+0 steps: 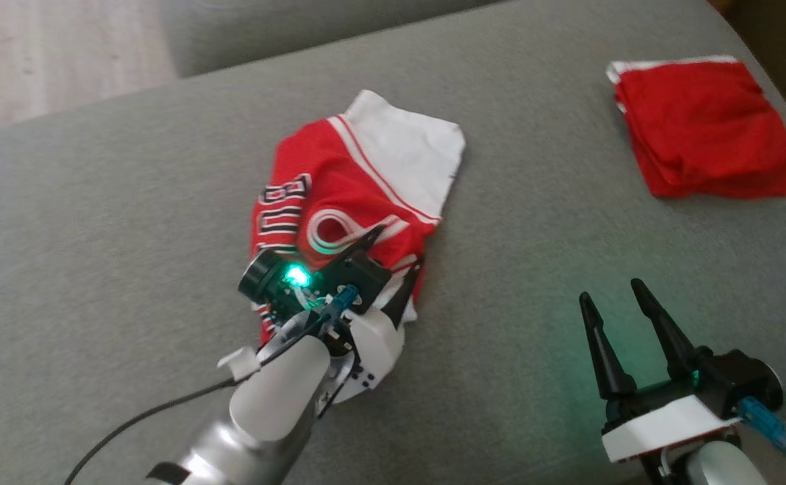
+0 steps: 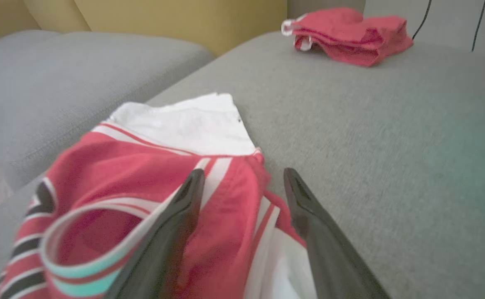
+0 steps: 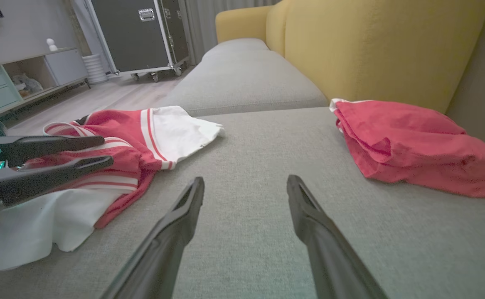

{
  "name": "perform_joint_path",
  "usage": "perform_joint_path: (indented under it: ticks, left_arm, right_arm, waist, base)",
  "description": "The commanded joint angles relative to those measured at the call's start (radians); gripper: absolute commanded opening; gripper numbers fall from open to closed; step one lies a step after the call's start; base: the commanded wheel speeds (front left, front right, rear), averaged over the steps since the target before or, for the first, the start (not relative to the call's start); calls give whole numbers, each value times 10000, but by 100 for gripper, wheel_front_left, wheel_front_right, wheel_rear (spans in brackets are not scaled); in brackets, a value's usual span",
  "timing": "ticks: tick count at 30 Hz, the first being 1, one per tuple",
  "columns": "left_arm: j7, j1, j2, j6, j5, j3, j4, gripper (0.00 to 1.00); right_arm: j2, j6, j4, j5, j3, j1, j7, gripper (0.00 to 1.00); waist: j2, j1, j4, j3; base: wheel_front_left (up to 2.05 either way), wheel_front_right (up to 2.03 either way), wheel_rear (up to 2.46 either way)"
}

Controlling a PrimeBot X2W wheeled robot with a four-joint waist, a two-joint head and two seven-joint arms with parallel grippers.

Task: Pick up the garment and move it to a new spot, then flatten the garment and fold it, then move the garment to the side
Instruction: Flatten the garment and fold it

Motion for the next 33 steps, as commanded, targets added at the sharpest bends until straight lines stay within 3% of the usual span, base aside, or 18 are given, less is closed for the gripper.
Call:
perform_joint_path:
  ticks: [1, 5, 6, 7, 13, 19, 23, 28, 33]
  left_arm:
    - [39, -464, 38, 114, -48, 203, -160, 100]
    - [94, -853, 38, 398, -379, -290, 573, 100]
    - [66, -916, 38, 421, -476, -387, 717, 68]
    - [-66, -975, 38, 460, -587, -443, 804, 0]
    - [-805, -1409, 38, 402, -1233, -766, 1021, 0]
    - [-1505, -2643, 38, -164, -2362, -510, 500, 0]
    - [-1874, -4523, 64, -309, -2669, 173, 332, 0]
    - [-2259, -6863, 601, -263, -2693, 1167, 440, 0]
    - [-2406, -7044, 968, -156, -3218, 1979, 704, 0]
  right_arm:
    - [-176, -7, -292, 87, 220, -261, -109, 100]
    - [-139, -7, -264, 113, 229, -380, -109, 100]
    - [-126, -7, -261, 116, 214, -391, -109, 100]
    - [-118, -7, -252, 118, 213, -395, -109, 100]
    - [-2, -7, -174, 140, 269, -361, -109, 100]
    - [167, -7, -100, 100, 325, -179, -109, 100]
    - [220, -7, -50, 58, 362, -16, -109, 100]
    - [255, -7, -57, 17, 319, 212, -109, 100]
    - [236, -7, -115, -17, 133, 428, -109, 100]
  waist:
    - [0, -2, -280, 245]
    - [0, -2, -494, 297]
    - [0, -2, -527, 289]
    - [0, -2, -560, 272]
    - [0, -2, -777, -14]
    - [0, -2, -979, -601]
    - [0, -2, -1072, -999]
    - [0, -2, -965, -1320]
    - [0, -2, -495, -1511]
  base:
    - [0, 0, 0]
    - [0, 0, 0]
    - [0, 0, 0]
    - [0, 0, 0]
    - [0, 0, 0]
    - [0, 0, 0]
    - [0, 0, 0]
    - [0, 0, 0]
    - [0, 0, 0]
